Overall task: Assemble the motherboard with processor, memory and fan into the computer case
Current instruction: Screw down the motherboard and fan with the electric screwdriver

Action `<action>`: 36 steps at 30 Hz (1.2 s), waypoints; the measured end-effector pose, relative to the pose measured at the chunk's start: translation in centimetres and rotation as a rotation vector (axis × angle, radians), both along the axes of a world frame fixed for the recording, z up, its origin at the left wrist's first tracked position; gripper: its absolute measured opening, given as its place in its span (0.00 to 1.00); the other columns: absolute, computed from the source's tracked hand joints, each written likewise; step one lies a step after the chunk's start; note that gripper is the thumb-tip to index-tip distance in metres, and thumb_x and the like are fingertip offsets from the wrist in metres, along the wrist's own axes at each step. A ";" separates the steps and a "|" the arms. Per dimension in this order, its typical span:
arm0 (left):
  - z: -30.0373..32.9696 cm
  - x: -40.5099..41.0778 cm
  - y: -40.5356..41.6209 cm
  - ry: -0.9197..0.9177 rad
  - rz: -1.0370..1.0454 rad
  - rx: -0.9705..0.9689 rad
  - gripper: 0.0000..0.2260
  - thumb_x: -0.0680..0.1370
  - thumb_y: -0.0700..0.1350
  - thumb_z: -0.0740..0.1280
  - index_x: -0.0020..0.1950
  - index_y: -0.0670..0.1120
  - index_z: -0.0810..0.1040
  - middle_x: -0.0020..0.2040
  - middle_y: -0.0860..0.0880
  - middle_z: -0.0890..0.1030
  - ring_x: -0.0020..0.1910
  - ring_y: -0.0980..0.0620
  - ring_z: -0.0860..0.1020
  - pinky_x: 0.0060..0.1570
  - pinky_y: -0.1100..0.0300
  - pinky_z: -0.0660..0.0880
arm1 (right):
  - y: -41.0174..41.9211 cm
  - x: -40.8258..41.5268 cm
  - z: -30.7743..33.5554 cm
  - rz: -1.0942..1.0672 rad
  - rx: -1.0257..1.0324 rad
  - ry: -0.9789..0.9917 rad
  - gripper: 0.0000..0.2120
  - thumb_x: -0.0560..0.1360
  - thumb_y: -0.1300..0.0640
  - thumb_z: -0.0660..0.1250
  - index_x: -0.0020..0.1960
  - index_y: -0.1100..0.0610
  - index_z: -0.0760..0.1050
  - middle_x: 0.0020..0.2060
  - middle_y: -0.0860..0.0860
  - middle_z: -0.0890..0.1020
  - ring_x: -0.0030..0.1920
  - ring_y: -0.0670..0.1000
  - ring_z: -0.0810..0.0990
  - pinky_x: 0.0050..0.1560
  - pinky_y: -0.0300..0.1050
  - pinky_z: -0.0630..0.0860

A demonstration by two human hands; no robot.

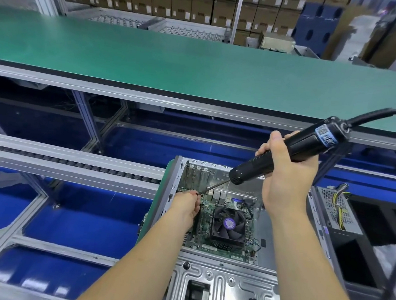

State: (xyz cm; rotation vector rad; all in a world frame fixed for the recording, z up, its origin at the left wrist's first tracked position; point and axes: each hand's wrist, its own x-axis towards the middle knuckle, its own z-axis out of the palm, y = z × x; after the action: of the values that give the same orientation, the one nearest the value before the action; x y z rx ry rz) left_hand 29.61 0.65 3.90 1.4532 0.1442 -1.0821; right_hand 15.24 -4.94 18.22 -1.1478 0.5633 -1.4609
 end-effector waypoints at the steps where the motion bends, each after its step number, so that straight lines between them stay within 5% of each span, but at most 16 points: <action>1: 0.0 0.0 0.0 0.004 0.000 -0.004 0.11 0.82 0.31 0.57 0.47 0.43 0.75 0.39 0.45 0.77 0.33 0.55 0.73 0.30 0.65 0.72 | 0.0 0.0 0.0 0.001 -0.004 0.003 0.10 0.70 0.51 0.77 0.44 0.46 0.76 0.34 0.47 0.81 0.39 0.54 0.79 0.51 0.58 0.78; 19: 0.1 0.0 0.1 0.016 0.016 0.004 0.11 0.82 0.31 0.57 0.47 0.43 0.74 0.38 0.46 0.76 0.32 0.55 0.72 0.30 0.66 0.72 | 0.2 0.5 0.0 0.018 0.016 -0.010 0.08 0.70 0.51 0.77 0.41 0.41 0.78 0.34 0.48 0.81 0.39 0.53 0.79 0.53 0.59 0.78; 27: 0.0 0.0 0.0 0.007 0.010 0.011 0.12 0.82 0.30 0.55 0.47 0.43 0.75 0.37 0.46 0.76 0.32 0.55 0.72 0.31 0.65 0.72 | -0.1 0.2 -0.3 0.027 0.031 -0.029 0.14 0.70 0.51 0.77 0.47 0.52 0.74 0.34 0.48 0.81 0.38 0.53 0.79 0.50 0.55 0.77; 36: -0.1 0.0 0.0 -0.022 -0.014 -0.013 0.12 0.82 0.30 0.56 0.46 0.43 0.75 0.39 0.45 0.77 0.33 0.54 0.73 0.33 0.64 0.74 | -0.2 0.0 -0.3 0.030 0.023 -0.042 0.13 0.70 0.52 0.77 0.46 0.52 0.74 0.35 0.49 0.81 0.38 0.53 0.79 0.49 0.55 0.77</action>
State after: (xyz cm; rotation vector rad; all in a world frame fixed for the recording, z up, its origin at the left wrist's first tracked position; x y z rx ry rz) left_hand 29.60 0.68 3.79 1.4562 0.1116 -1.0761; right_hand 15.28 -5.17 17.94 -1.1003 0.5303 -1.4457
